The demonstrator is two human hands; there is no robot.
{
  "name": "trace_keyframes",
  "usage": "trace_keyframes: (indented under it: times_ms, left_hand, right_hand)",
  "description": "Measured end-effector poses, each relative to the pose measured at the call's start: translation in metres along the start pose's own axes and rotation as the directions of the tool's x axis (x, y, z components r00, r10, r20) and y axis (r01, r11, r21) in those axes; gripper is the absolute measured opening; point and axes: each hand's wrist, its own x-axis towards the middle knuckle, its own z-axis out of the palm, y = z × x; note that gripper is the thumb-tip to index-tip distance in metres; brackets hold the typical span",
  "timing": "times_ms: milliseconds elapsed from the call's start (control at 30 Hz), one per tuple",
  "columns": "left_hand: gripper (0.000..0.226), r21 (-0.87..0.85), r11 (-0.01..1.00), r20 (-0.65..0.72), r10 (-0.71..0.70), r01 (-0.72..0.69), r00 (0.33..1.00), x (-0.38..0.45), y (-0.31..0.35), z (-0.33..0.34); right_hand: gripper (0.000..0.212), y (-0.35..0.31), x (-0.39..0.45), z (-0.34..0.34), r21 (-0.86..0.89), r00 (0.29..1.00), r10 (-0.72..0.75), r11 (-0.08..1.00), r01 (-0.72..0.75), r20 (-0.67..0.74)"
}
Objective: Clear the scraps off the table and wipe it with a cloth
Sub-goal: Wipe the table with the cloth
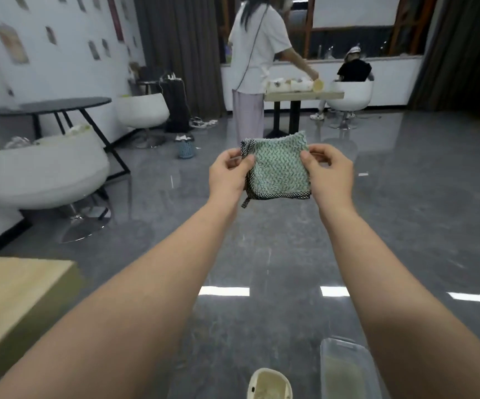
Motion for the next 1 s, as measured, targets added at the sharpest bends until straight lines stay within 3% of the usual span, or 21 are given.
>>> trace_keyframes:
  times_ms: [233,500,767,1000]
  left_hand:
    - [0.013,0.066,0.984,-0.089,0.17,-0.165,0.981,0.025,0.238,-0.032]
    - [0.021,0.166,0.962,-0.248,0.254,-0.217,0.935,-0.022,0.461,-0.07]
    - [0.01,0.269,0.93,-0.433,0.349,-0.25,0.831,-0.095,0.596,-0.12]
    - [0.015,0.308,0.912,-0.528,0.401,-0.271,0.749,-0.156,0.651,-0.193]
  right_hand:
    - [0.007,-0.222,0.06,0.04,0.102,0.989,-0.093,0.991,0.081,0.116]
    - [0.006,-0.432,0.079,0.056,0.209,0.944,-0.184,0.969,0.129,0.273]
    - [0.013,-0.568,0.046,0.081,0.335,0.863,-0.287,0.931,0.148,0.416]
    - [0.018,-0.636,-0.016,0.122,0.447,0.789,-0.357,0.886,0.118,0.499]
